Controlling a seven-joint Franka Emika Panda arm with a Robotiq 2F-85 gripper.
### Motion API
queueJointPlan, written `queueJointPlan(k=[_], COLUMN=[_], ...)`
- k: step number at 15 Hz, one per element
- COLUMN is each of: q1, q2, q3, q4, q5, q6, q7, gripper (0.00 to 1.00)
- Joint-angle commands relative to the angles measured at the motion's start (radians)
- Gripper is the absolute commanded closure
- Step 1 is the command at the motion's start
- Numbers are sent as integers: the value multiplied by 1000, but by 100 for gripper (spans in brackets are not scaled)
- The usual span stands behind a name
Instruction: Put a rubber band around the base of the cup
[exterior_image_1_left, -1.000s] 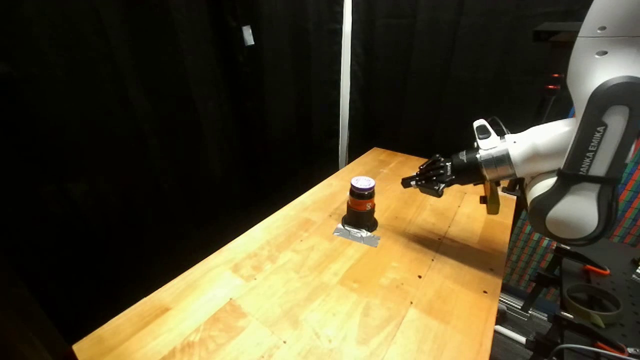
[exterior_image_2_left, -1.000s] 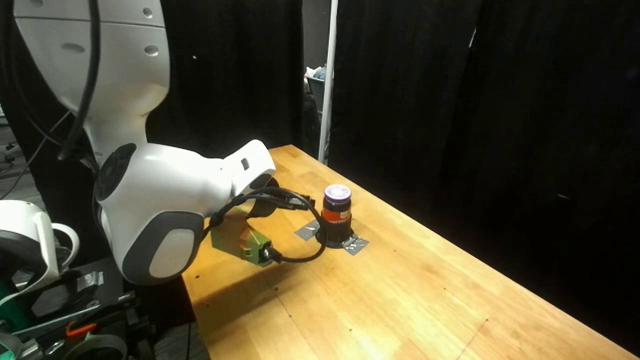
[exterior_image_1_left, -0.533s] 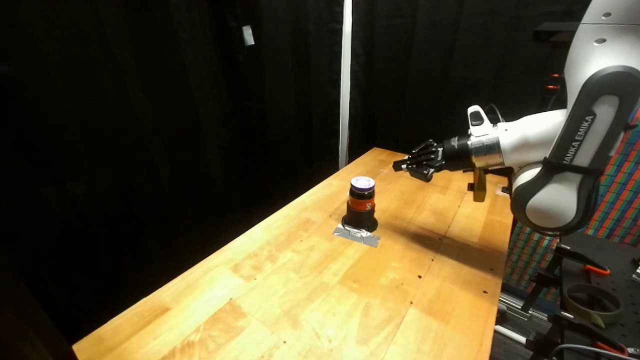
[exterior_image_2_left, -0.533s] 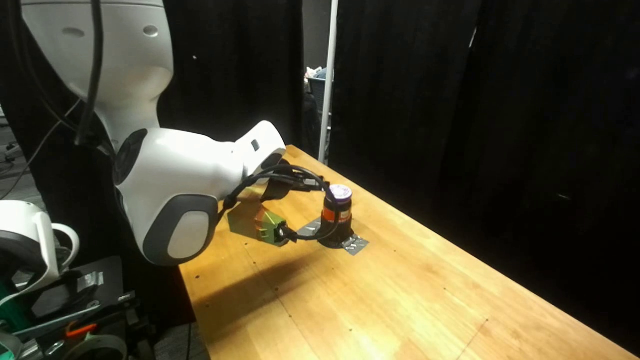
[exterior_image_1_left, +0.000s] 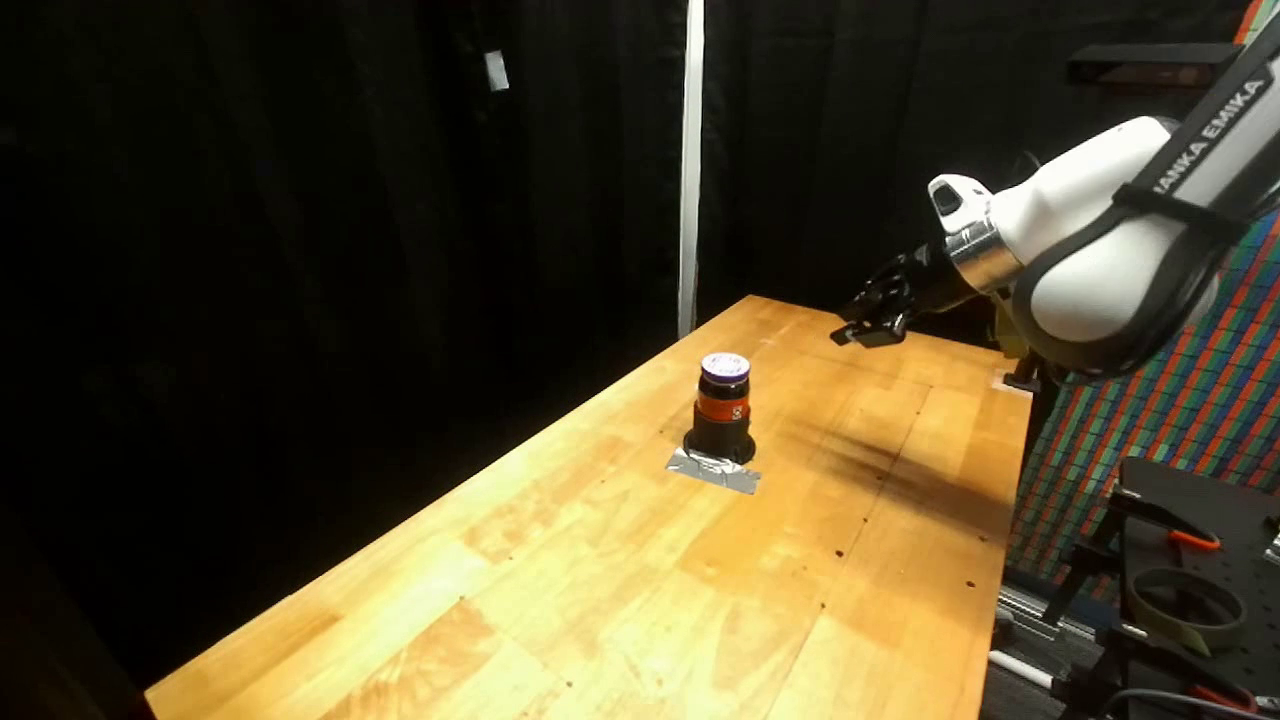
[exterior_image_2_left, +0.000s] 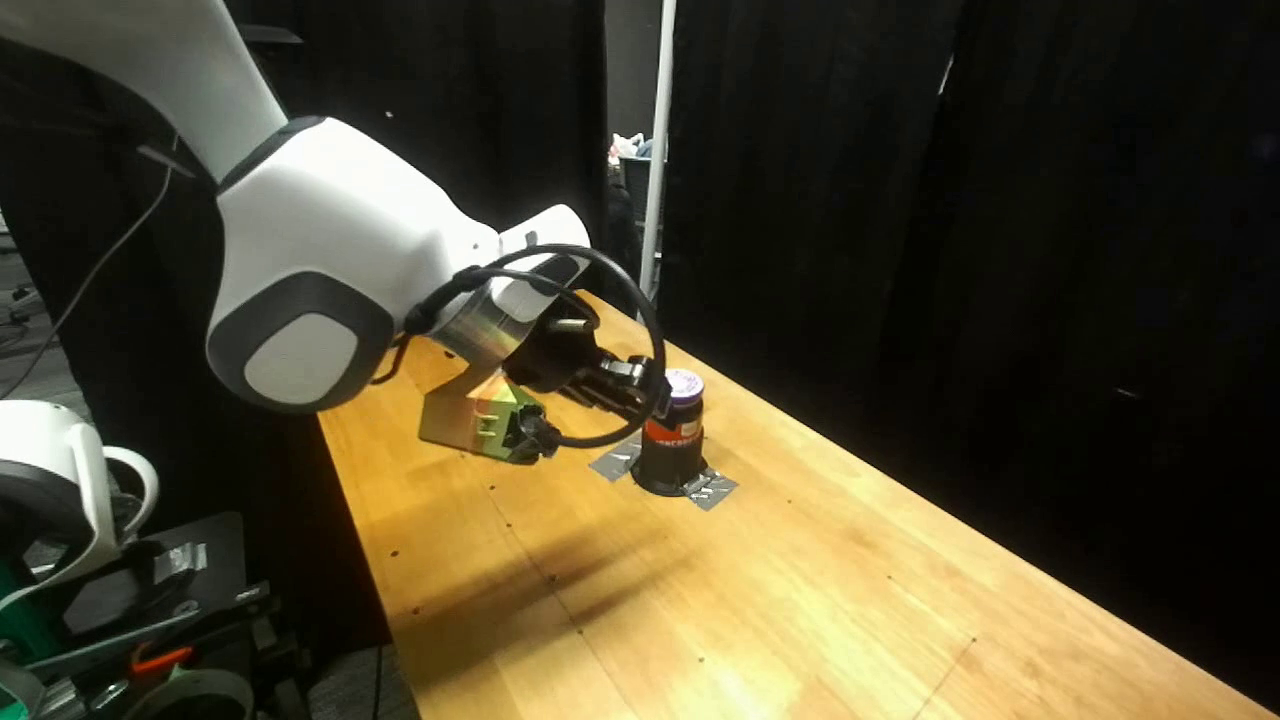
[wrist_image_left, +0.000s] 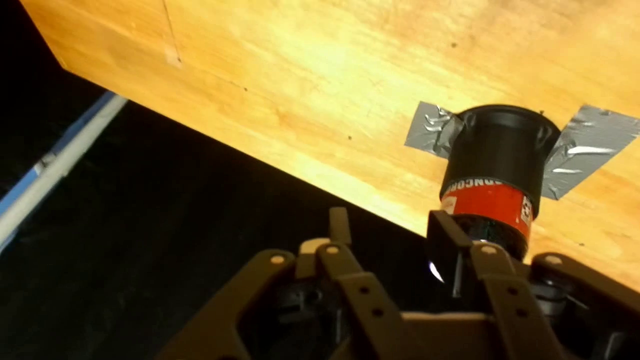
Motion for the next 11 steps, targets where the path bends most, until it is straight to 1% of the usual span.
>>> queueJointPlan(k=[1,4,7,9,11], q1=[154,224,276,309,340], q2=[-44,-36,-62,-82,-96], q3=[-187,-233,-228,-209,-185], q4=[12,11,10,16,30], q5=[285,545,801,968,1134], q6=[-131,-135,-133,-123,-88], q7=[-276,-461,-605,-715,-795], gripper=[23,0,0,0,0])
